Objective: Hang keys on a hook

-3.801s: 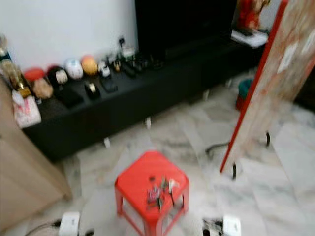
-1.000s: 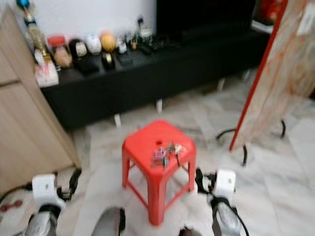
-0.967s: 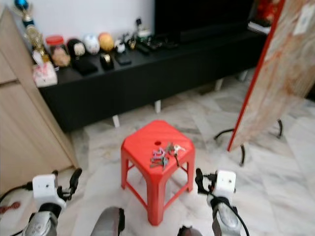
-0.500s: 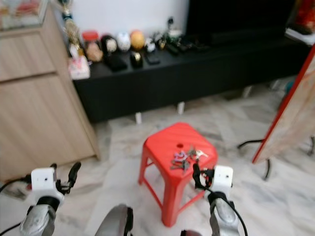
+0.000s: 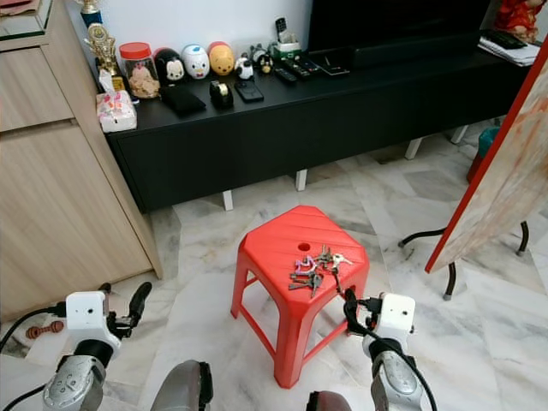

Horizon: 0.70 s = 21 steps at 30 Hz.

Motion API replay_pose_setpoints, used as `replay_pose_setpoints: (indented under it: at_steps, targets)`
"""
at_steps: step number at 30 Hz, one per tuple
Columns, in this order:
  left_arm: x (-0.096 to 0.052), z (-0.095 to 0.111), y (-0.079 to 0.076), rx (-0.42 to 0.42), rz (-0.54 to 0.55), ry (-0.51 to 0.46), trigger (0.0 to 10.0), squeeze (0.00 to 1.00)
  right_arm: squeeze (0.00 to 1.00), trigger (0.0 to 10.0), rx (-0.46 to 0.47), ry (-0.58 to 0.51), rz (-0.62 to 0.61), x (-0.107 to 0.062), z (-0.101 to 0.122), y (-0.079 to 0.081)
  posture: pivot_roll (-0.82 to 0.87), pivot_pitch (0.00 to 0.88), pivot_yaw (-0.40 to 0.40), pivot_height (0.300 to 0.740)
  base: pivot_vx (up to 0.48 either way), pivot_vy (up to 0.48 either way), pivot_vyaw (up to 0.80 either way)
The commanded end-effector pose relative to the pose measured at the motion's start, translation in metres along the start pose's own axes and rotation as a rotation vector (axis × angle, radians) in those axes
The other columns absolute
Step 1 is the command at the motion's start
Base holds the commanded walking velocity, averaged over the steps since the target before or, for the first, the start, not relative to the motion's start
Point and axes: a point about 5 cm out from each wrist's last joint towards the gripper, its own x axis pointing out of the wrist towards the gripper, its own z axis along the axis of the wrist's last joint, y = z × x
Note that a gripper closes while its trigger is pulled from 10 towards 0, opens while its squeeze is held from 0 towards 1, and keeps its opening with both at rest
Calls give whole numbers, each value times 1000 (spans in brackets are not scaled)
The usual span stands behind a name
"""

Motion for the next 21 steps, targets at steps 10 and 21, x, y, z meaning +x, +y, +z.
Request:
replay_pose_setpoints:
  at_steps: [10, 21]
  targets:
    - [2, 2, -1, 16, -17, -2, 10000, 0, 0, 10000, 14, 13, -25, 1, 0, -4, 30, 0, -45, 621, 252, 0, 0]
    - [2, 1, -1, 8, -13, 2, 10000, 0, 0, 10000, -4, 29, -9, 1, -2, -2, 31, 1, -49, 621, 268, 0, 0]
